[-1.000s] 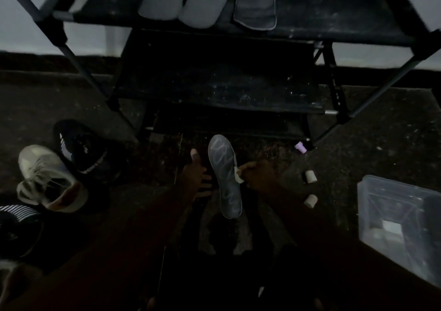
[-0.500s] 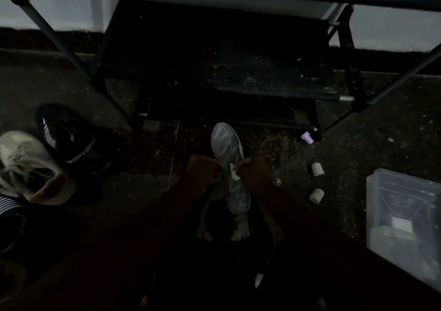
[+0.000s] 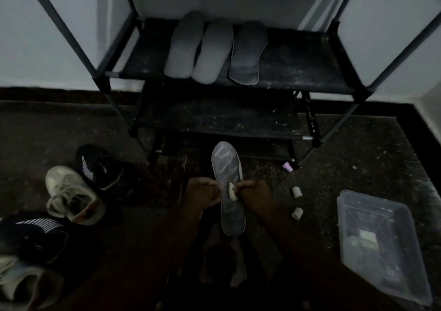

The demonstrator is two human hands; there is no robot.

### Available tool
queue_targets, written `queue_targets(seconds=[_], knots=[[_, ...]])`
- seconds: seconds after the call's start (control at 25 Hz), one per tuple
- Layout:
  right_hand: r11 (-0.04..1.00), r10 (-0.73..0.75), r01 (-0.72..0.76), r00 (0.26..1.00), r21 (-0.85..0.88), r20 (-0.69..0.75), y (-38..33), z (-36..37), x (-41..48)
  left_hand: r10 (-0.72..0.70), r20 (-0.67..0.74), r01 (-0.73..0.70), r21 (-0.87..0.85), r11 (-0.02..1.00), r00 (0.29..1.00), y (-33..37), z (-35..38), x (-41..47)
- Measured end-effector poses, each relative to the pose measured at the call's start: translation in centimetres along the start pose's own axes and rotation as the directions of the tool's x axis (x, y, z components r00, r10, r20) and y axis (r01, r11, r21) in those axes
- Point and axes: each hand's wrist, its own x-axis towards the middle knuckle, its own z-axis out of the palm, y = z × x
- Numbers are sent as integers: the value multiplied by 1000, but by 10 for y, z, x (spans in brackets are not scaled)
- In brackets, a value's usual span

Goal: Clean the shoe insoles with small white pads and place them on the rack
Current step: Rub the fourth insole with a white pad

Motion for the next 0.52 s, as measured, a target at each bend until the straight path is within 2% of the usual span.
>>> queue_targets(seconds=[0.2,0.52], knots=[[995,-93,91,995,-51,-39,-41,-33,-63,86,-9,-86,23,996,996,30,2,-66],[978,-204,203,979,46,18,-113,-82,-154,205,39,-205,4,979,978,78,11,-176]])
